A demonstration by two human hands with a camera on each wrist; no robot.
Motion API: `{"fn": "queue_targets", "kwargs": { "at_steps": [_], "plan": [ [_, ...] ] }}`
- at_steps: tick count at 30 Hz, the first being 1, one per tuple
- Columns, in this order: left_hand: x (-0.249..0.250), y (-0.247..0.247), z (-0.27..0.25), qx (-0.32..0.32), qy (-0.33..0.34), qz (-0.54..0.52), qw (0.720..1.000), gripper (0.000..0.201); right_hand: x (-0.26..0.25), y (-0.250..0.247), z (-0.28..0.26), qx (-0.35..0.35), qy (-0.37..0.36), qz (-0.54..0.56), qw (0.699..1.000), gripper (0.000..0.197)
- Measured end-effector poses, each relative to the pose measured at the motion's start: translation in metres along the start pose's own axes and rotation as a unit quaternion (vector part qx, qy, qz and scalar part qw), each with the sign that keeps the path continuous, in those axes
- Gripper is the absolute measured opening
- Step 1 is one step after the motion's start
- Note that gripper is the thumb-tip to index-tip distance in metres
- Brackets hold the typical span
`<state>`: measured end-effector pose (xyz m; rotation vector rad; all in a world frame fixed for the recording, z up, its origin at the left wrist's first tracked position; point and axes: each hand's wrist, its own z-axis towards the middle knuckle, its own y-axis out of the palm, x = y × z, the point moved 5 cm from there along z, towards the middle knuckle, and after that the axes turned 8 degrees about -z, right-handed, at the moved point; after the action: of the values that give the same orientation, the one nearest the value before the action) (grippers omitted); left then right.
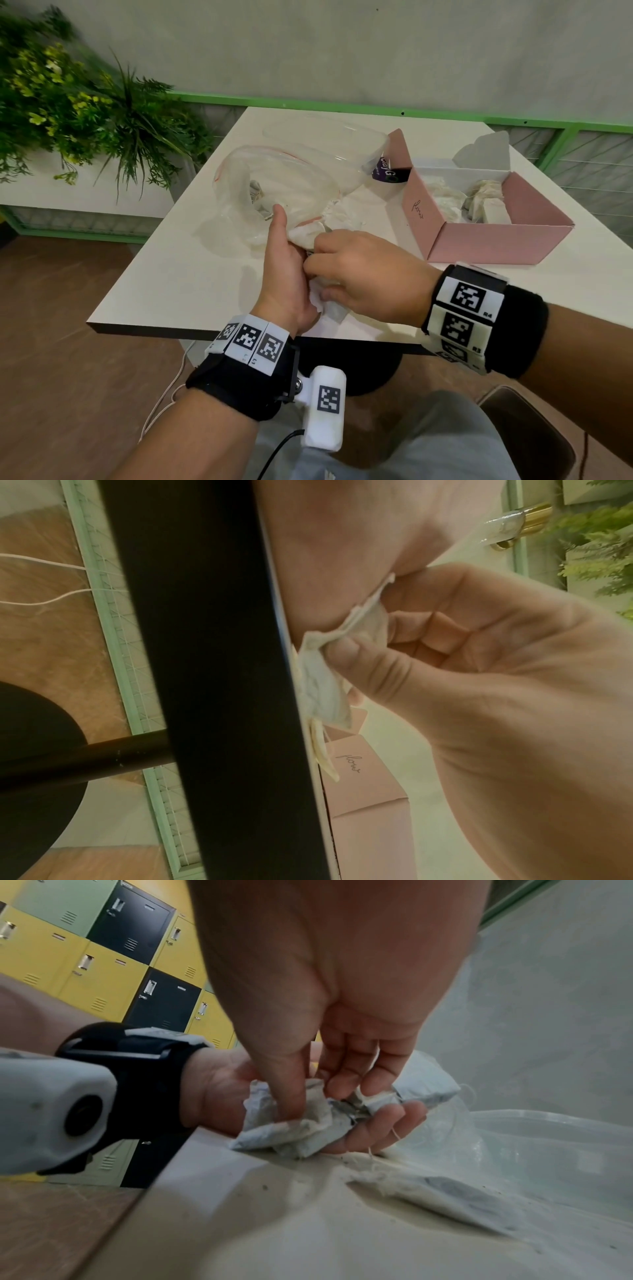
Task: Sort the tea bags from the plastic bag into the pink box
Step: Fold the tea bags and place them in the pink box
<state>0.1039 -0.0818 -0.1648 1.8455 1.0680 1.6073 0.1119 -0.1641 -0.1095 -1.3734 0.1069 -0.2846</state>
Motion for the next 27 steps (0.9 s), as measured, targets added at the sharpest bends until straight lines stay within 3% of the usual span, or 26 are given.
{"fn": "queue_targets", "kwargs": {
  "at_steps": [5,11,16,22,27],
  "plan": [
    [0.001,-0.001,0.000,0.014,0.005,0.008,1.000,0.087,0.003,0.000,-0.001,0.002,0.024,-0.006,1.000,0.035],
    [0.002,0.000,-0.002,0.015,0.011,0.022,1.000,0.089,0.003,0.000,0.000,0.013,0.037,0.006,0.999,0.031],
    [0.002,0.000,-0.002,0.017,0.013,0.042,0.999,0.089,-0.002,-0.003,0.001,0.032,0.017,-0.013,0.999,0.016],
    [0.001,-0.001,0.001,0.008,0.008,0.000,1.000,0.082,-0.010,-0.003,-0.001,0.027,-0.026,-0.019,0.999,0.012],
    [-0.001,-0.001,0.004,-0.005,0.012,-0.016,1.000,0.076,-0.007,-0.016,-0.009,0.014,-0.010,0.002,1.000,0.017]
  ]
}}
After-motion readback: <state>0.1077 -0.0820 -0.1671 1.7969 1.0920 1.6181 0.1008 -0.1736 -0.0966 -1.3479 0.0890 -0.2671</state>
